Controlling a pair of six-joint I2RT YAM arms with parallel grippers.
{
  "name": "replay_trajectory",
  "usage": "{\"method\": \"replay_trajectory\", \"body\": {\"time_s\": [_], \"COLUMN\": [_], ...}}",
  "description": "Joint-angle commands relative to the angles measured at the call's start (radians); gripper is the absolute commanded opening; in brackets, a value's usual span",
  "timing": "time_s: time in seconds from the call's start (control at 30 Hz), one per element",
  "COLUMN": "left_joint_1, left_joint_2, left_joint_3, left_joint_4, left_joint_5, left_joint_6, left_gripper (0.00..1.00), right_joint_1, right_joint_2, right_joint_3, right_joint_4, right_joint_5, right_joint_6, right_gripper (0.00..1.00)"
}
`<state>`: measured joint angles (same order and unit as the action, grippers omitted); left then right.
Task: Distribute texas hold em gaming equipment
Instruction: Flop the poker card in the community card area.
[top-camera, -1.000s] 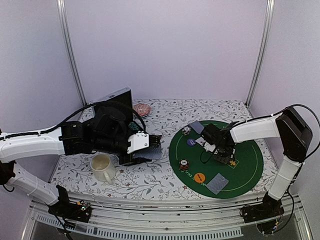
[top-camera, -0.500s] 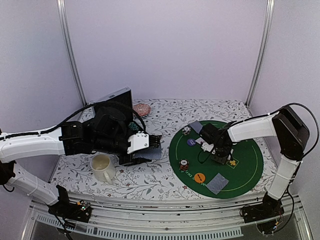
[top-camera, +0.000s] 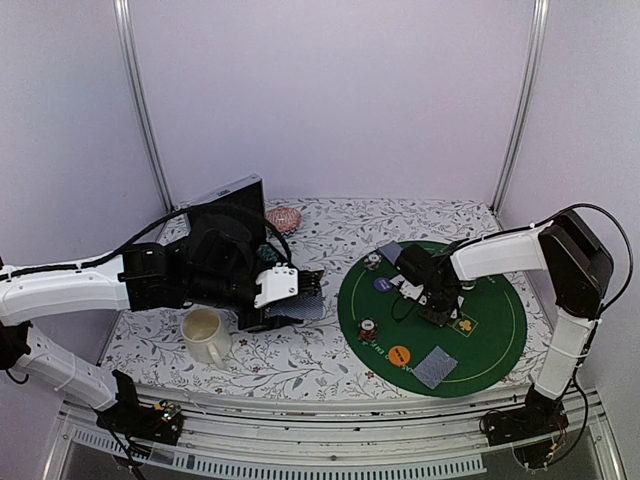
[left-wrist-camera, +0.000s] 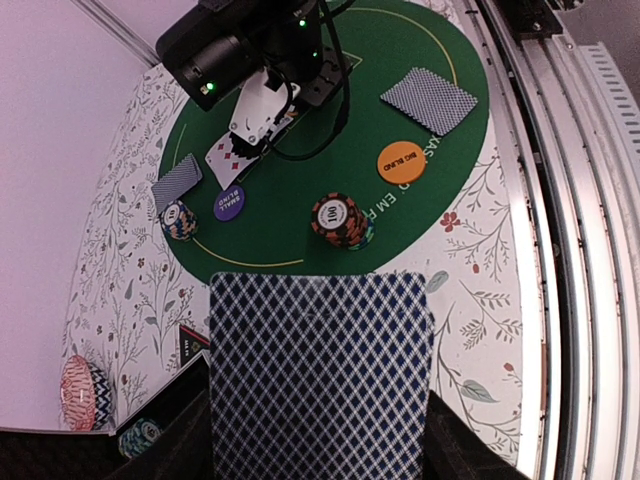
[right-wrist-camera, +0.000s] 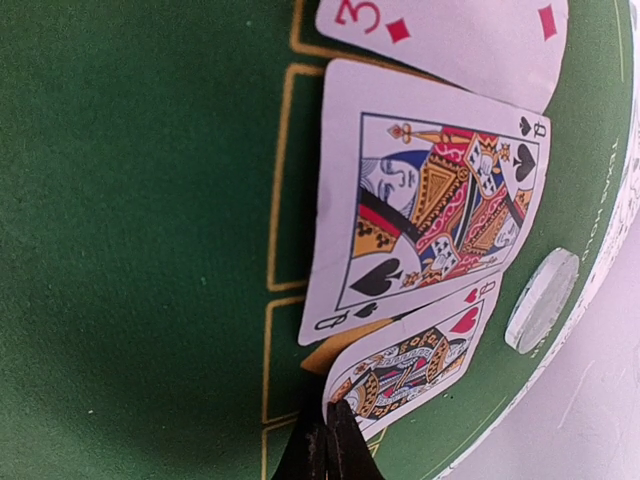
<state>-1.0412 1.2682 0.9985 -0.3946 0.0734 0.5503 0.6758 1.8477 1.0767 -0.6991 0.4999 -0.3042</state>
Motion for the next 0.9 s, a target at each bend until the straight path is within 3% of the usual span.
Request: {"method": "replay_trajectory", "body": {"time_s": [0.0, 0.13, 0.47, 0.63, 0.73, 0.87], "left_joint_1": [0.010, 0.010, 0.009, 0.009, 0.009, 0.014], "left_joint_2": [-0.026, -0.027, -0.025, -0.023, -0.021, -0.020], "left_joint_3": [-0.006, -0.006, -0.006, -0.006, -0.006, -0.010], "left_joint_4": [0.011, 0.011, 0.009, 0.010, 0.011, 0.014], "left_joint_5": [0.007, 0.005, 0.007, 0.002, 0.004, 0.031], "left_joint_6": [0.007, 0.007, 0.008, 0.009, 0.009, 0.016], "left_gripper": [0.61, 0.61, 0.62, 0.62, 0.61, 0.62], "right_joint_1": [-0.003, -0.004, 0.002, 0.010, 0.010, 0.001], "right_joint_2": [0.027, 0.030, -0.086, -0.222, -0.319, -0.385], "right_joint_3": [0.019, 0.030, 0.091, 0.124, 0.161, 0.188], "right_joint_4": [-0.023, -0.048, -0.086, -0.012, 0.121, 0.302], "right_joint_5": [-0.041, -0.043, -0.094, -0.179, -0.327, -0.528], "right_joint_6": [0.045, 0.072, 0.121, 0.128, 0.131, 0.153], "right_gripper": [0.03, 0.11, 0.53, 0.77, 1.00, 0.99]}}
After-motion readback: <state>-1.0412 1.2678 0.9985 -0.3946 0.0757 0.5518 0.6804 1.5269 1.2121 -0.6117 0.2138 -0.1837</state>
